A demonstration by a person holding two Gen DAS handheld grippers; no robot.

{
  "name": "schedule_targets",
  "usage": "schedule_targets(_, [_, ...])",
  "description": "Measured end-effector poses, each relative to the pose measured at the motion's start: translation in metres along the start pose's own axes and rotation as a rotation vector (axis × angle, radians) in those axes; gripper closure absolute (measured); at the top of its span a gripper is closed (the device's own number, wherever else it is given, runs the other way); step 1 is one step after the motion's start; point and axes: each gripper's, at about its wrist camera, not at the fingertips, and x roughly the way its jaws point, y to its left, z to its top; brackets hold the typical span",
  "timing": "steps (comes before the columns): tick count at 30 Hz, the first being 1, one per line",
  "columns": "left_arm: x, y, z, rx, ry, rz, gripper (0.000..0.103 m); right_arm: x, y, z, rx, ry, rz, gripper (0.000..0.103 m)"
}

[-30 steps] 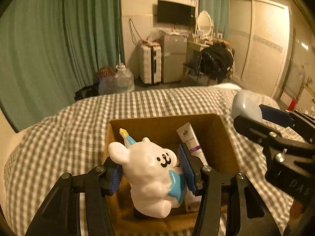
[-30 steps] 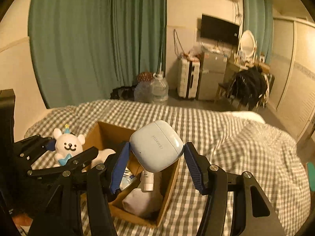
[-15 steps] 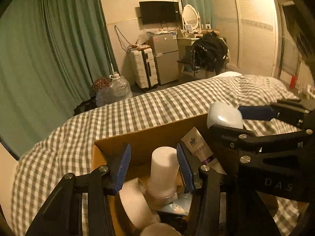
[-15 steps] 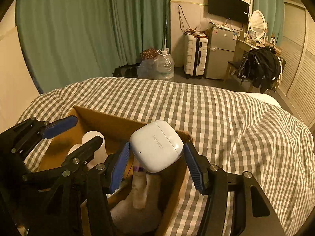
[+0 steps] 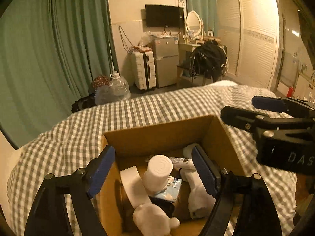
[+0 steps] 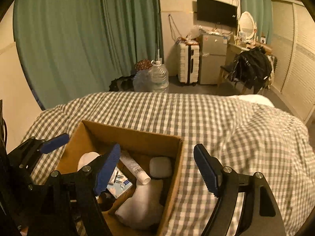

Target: Organize objects

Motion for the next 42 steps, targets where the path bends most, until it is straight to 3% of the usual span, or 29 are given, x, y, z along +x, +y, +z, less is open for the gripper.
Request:
schedule_targets(4, [-0.035,-0.001,0.012,0.013,-0.034,0.051,0.006,-0.044,0.002,0.007,-0.002,-0.057,-0.038,0.023])
schedule_targets(18, [-0.189,0.003,0.033,-0.050,-0.237,0.114,0.000,-0.206,0.041,0.017,-0.047,-0.259,-0.129,0.013])
schedule_targets(23, [-0.240,0.009,0.031,-0.113,-0.288,0.077,0.000,-0.265,0.050,0.008,-0.025,-0.354,-0.127,0.008])
schedule_targets(28, [-0.278,-0.001,0.023,-0.113,-0.338,0.092,0.000,-0.315,0.054,-0.005,-0.009,-0.436,-0.145,0.003])
schedule_targets(35, [-0.301,0.003,-0.029,-0.201,-0.397,0.085,0.000,-0.343,0.055,-0.048,0.041,-0.528,-0.170,0.001])
schedule_targets(42, [-0.274,0.000,-0.092,-0.194,-0.434,0.201,0.000,-0.296,0.053,-0.112,0.044,-0.517,-0.199,0.001])
